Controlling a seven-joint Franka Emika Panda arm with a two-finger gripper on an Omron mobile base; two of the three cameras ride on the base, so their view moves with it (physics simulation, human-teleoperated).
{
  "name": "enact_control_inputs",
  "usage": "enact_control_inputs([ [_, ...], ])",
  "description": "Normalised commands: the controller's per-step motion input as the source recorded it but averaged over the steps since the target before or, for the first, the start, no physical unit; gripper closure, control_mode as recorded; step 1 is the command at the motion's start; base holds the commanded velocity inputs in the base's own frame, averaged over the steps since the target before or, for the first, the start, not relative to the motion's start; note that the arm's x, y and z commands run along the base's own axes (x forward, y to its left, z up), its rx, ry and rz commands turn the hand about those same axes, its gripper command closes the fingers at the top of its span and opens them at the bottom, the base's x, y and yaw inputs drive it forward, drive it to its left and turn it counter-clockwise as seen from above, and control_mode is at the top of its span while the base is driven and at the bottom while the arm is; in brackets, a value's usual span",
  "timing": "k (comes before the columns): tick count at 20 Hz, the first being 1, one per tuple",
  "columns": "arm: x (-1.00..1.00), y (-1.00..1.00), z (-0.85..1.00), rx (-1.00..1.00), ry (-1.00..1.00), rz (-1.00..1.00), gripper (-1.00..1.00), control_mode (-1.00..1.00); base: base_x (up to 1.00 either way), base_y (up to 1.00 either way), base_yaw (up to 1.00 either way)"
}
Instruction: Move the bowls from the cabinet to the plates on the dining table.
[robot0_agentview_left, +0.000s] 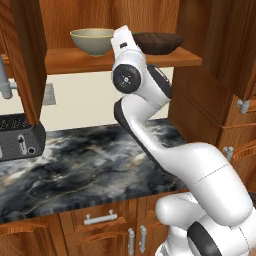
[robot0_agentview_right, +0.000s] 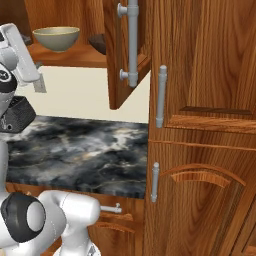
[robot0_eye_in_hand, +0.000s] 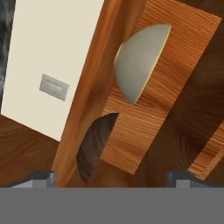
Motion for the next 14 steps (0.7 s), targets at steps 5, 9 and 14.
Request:
enact_control_inputs([
  [5,0.53,0.30,0.16,0.00,-0.02,-0.12,-1.00,-1.00,0.00,0.00,0.00],
  [9,0.46,0.28,0.00,0.02,0.00,-0.10,-1.00,-1.00,0.00,0.00,0.00],
  [14,0.37,0.18,0.00,0.06,0.00,-0.09,-1.00,-1.00,0.00,0.00,0.00],
])
